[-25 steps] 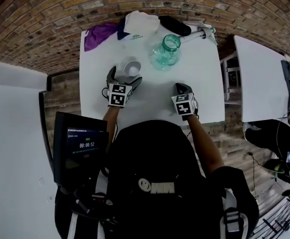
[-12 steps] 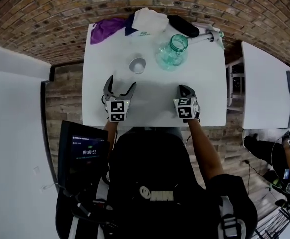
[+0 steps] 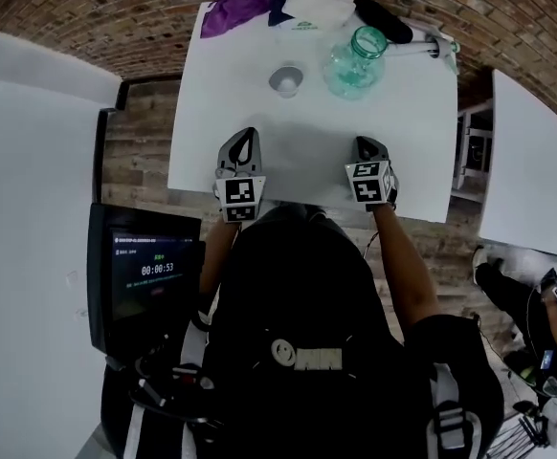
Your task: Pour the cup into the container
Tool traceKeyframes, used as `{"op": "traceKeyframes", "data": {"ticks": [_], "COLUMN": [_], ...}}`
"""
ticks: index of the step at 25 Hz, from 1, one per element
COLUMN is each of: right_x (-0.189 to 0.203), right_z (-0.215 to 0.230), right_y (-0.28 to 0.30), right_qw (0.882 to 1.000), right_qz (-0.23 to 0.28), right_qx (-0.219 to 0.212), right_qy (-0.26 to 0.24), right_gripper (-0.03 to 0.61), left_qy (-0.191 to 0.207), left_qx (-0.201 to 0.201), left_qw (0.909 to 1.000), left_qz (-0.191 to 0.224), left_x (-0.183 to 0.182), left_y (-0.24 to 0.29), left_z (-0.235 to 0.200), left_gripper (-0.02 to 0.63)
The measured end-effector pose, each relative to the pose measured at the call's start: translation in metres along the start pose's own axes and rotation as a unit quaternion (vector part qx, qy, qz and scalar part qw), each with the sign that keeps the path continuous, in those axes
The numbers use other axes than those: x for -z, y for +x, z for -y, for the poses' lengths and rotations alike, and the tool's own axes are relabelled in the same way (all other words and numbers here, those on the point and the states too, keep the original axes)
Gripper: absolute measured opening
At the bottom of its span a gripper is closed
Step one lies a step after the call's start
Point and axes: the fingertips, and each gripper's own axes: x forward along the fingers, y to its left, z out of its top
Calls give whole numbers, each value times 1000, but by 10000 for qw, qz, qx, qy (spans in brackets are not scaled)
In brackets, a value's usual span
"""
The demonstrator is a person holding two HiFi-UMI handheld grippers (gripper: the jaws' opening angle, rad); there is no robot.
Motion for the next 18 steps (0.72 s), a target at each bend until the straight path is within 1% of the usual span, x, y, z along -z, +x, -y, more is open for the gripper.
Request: {"op": "traceKeyframes", "data": {"ticks": [1, 2, 3, 4, 5, 7, 9, 11, 13, 15, 18], "right_x": [1, -1, -7, -17, -31, -56, -67, -67, -59, -45, -22], "right_z": [-4, -7, -11, -16, -24, -34, -35, -35, -36, -35, -41], "right_y": [-4, -12, -26, -44, -66, -108, -140, -158, -171, -184, -205], "right_qw": [9999, 9996, 9984, 9955, 9902, 9757, 9641, 9578, 9549, 9526, 9490], "right_qz": [17, 140, 394, 752, 1161, 1872, 2254, 2392, 2448, 2507, 2558], "right_qx": [-135, -246, -368, -530, -717, -1008, -1112, -1141, -1168, -1211, -1281], "right_qy": [51, 96, 147, 212, 294, 538, 854, 1109, 1210, 1229, 1327], "right_gripper": [5, 5, 5, 5, 5, 5, 5, 5, 5, 5, 5], "left_qy": [5, -3, -21, -53, -106, -260, -398, -496, -500, -485, -522], "left_qx": [47, 115, 196, 282, 363, 499, 636, 793, 948, 1043, 1110], "left_qw": [10000, 9999, 9998, 9996, 9992, 9981, 9965, 9945, 9926, 9919, 9919], "left_qz": [-2, 10, 32, 70, 126, 260, 376, 464, 562, 544, 337], "left_x": [-1, -4, -7, -12, -18, -34, -50, -64, -72, -69, -54], "left_y": [-4, -7, -12, -18, -26, -41, -52, -60, -67, -77, -100], "left_z": [6, 14, 23, 32, 40, 56, 73, 91, 110, 131, 149], "left_gripper": [5, 5, 5, 5, 5, 5, 5, 5, 5, 5, 5]}}
